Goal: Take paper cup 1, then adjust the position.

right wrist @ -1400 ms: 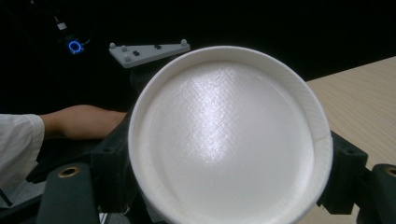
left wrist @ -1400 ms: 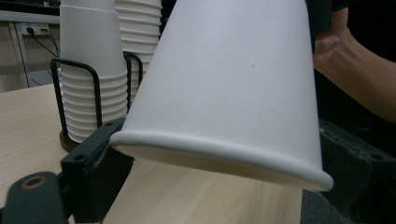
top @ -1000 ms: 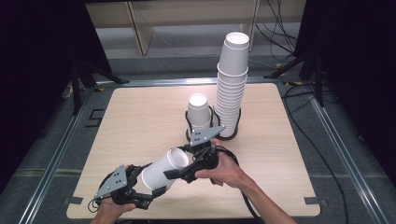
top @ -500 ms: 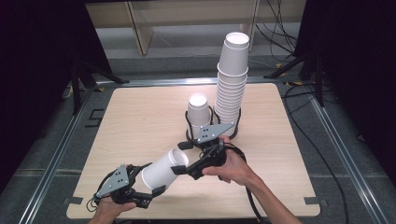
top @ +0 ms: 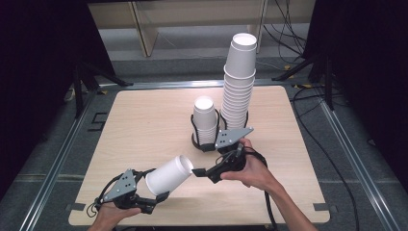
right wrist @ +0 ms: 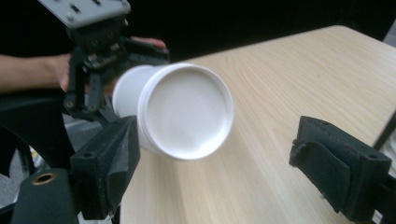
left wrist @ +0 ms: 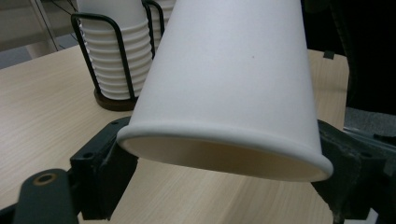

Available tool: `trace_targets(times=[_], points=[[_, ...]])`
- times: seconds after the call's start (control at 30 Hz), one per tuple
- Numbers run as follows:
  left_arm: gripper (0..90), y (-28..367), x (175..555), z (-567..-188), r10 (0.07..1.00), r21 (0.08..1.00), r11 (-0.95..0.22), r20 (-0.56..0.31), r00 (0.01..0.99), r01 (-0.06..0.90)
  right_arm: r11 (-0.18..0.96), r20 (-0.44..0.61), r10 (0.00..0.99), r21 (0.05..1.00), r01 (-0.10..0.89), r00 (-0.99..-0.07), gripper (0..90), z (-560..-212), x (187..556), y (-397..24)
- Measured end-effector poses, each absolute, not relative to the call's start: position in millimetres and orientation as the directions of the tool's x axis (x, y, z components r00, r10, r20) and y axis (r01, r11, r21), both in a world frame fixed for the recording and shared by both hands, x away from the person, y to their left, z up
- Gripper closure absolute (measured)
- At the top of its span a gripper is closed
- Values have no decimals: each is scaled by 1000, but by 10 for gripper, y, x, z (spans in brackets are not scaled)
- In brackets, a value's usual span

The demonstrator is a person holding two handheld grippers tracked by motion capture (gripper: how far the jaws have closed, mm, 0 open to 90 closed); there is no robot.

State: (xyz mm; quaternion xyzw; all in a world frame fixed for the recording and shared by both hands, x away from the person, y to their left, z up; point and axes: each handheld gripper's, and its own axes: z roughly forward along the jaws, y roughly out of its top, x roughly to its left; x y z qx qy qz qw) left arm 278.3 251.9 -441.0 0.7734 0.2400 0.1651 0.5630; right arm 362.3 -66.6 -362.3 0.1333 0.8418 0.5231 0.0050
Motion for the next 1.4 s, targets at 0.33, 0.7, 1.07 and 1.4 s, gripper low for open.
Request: trace_targets(times=[0.33, 0.7, 1.07, 1.4], points=[[151, 2511, 2776, -4419, 546, 913, -350, 19, 838, 208, 473, 81, 198, 865, 168, -977, 157, -3682, 3585, -563], [150, 2455, 2760, -4438, 509, 902, -386, 33, 860, 195, 532, 48, 140, 839, 116, -989, 157, -3769, 3537, -406], [149, 2407, 2728, -4454, 498, 894, -404, 39, 866, 192, 555, 39, 112, 827, 95, -993, 157, -3789, 3491, -305], [151, 2385, 2703, -4446, 469, 884, -433, 55, 881, 175, 602, 49, 58, 795, 75, -997, 158, -3838, 3459, -181]])
